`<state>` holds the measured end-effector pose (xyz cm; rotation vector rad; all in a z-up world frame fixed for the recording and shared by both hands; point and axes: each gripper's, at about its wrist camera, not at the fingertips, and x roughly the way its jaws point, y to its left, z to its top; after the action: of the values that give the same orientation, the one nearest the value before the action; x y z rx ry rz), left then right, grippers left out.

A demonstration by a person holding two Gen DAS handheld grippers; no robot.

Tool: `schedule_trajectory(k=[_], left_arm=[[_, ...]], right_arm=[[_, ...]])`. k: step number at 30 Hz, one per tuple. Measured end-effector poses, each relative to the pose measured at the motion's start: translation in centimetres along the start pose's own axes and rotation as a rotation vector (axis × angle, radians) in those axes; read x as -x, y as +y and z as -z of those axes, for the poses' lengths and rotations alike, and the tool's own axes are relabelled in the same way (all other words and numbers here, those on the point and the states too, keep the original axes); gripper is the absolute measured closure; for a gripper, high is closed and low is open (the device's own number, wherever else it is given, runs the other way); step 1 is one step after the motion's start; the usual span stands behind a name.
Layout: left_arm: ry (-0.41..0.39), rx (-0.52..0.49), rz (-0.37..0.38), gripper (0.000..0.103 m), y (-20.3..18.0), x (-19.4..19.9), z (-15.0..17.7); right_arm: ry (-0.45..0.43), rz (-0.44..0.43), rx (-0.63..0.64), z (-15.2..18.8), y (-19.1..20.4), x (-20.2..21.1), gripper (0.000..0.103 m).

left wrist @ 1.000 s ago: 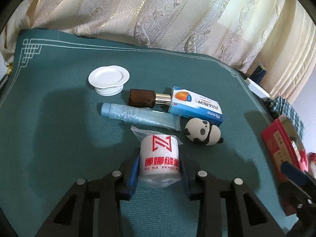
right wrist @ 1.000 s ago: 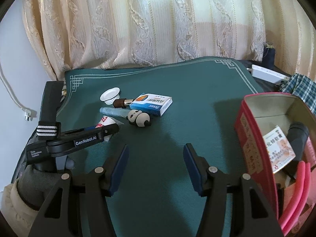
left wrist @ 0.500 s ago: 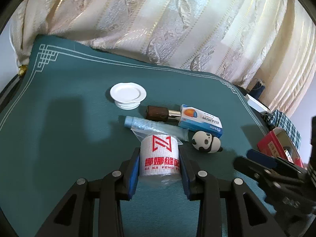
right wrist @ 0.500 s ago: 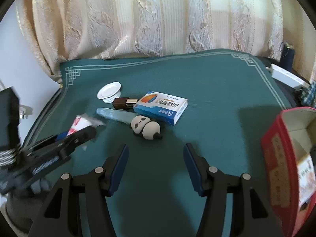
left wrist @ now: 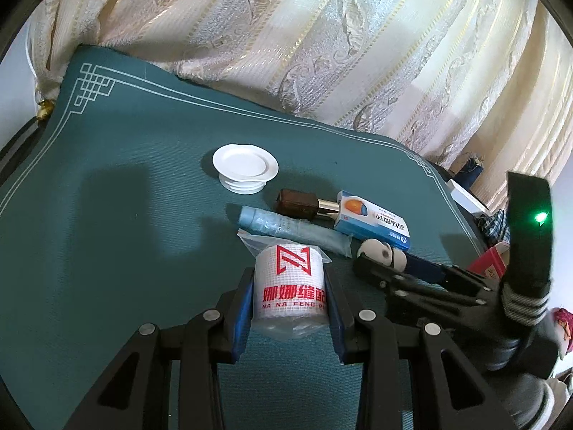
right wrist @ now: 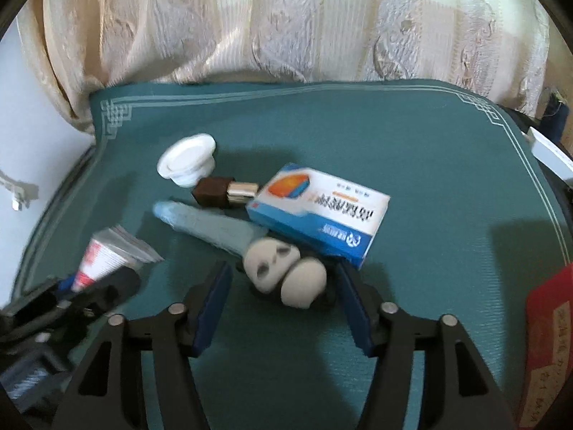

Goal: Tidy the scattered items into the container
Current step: 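Grasp the white bandage roll with the left gripper while the right grasps the panda toy, then lift the bandage roll and panda toy off the table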

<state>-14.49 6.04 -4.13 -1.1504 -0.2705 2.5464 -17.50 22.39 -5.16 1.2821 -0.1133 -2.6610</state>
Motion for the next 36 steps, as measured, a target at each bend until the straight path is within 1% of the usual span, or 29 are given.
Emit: schedule_trajectory(k=[6,17,27,36], left_arm=[[0.003,-0.004,-0.005,0.066,-0.2,-0.1,0.1],[0.002,-0.020,-0.008,0.066,-0.7,-0.1,0.2],[-0.019,-0.063,-0.047,0.066,-1.6,0.1,0.4],[-0.037,-0.092,-0.065,0.066,-2.3,0.3,0.6]], right_arm=[[-0.007,-0.018,-0.013,0.1,-0.4,0.4,0.045],[-0.024,-0.041,-0.045,2.0,-0.7,2.5,0.045],[-0.068,-0.041,-0.063,3.5,-1.0,5.7,0.045],[-0.110,-0.023,-0.096,4.9,-1.6,9.0,0.045]])
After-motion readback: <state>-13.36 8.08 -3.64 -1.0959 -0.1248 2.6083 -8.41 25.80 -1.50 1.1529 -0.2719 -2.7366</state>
